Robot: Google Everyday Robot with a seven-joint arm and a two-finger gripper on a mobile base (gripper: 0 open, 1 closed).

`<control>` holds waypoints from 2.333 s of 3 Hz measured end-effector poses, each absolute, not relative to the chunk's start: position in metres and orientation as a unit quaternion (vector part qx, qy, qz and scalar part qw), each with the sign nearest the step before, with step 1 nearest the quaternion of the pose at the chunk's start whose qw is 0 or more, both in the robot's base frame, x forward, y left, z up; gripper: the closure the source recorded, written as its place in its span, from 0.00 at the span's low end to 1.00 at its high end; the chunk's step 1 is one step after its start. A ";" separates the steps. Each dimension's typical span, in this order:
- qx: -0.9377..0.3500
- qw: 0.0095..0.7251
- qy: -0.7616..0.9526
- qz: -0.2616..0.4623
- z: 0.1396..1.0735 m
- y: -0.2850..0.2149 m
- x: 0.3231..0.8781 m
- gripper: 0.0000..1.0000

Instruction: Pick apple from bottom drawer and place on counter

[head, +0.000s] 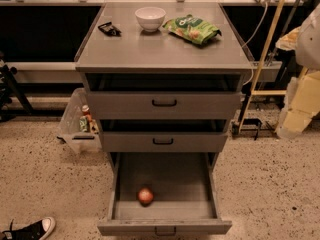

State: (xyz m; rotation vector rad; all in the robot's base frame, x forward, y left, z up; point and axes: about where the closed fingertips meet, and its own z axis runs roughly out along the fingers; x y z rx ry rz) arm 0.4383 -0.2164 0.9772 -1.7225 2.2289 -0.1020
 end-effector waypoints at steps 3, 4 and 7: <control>-0.575 0.197 0.794 0.018 0.920 -0.204 0.450 0.00; -0.557 0.230 0.790 0.112 0.840 -0.176 0.446 0.00; -0.528 0.288 0.788 0.130 0.809 -0.158 0.471 0.00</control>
Offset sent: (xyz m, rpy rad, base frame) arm 0.0178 0.0049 -0.0269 0.0618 -0.0072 -0.0448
